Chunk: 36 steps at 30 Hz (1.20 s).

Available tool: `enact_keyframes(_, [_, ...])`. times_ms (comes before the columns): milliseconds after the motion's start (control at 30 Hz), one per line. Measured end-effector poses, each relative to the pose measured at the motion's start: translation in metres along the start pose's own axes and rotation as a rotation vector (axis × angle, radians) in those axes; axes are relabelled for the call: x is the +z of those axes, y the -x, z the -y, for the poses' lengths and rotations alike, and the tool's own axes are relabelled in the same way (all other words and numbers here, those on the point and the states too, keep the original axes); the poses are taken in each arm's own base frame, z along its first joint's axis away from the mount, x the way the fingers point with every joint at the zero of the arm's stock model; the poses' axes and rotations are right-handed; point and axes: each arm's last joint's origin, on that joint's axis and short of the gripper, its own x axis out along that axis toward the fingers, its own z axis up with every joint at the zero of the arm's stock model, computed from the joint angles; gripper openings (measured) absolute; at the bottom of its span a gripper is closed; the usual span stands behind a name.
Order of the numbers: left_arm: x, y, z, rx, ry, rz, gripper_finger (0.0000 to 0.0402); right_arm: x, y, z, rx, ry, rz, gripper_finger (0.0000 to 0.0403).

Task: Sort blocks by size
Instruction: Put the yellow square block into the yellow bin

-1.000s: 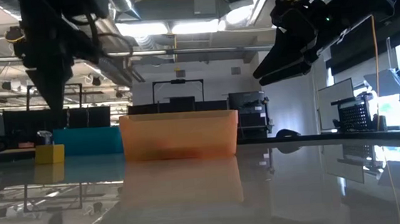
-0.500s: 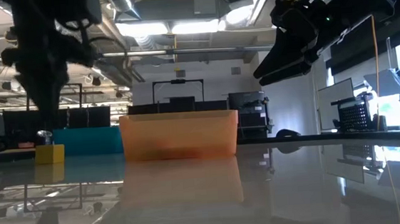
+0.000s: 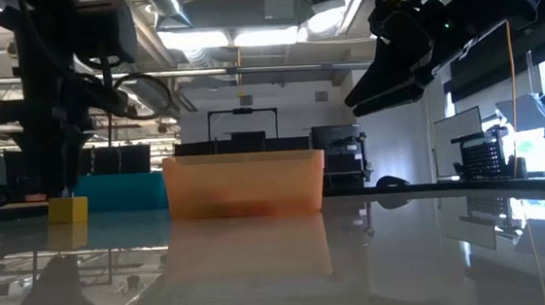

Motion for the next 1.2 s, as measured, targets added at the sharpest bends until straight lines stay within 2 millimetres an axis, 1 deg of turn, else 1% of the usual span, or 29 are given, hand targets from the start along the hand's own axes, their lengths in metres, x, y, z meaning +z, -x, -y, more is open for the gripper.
enact_keyframes(300, [0.005, -0.017, 0.005, 0.024, -0.022, -0.092, 0.0218, 0.0, 0.0, 0.0, 0.0, 0.0, 0.0, 0.0276])
enact_keyframes(433, [0.006, -0.021, 0.006, 0.029, -0.025, -0.111, 0.0214, 0.0, 0.0, 0.0, 0.0, 0.0, 0.0, 0.0276])
enact_keyframes(633, [0.012, -0.022, 0.008, 0.011, -0.021, -0.05, 0.0215, 0.0, 0.0, 0.0, 0.0, 0.0, 0.0, 0.0276])
enact_keyframes(1200, [0.017, -0.027, 0.0, -0.01, 0.014, -0.061, 0.0198, 0.0, 0.0, 0.0, -0.001, 0.001, -0.001, 0.0276])
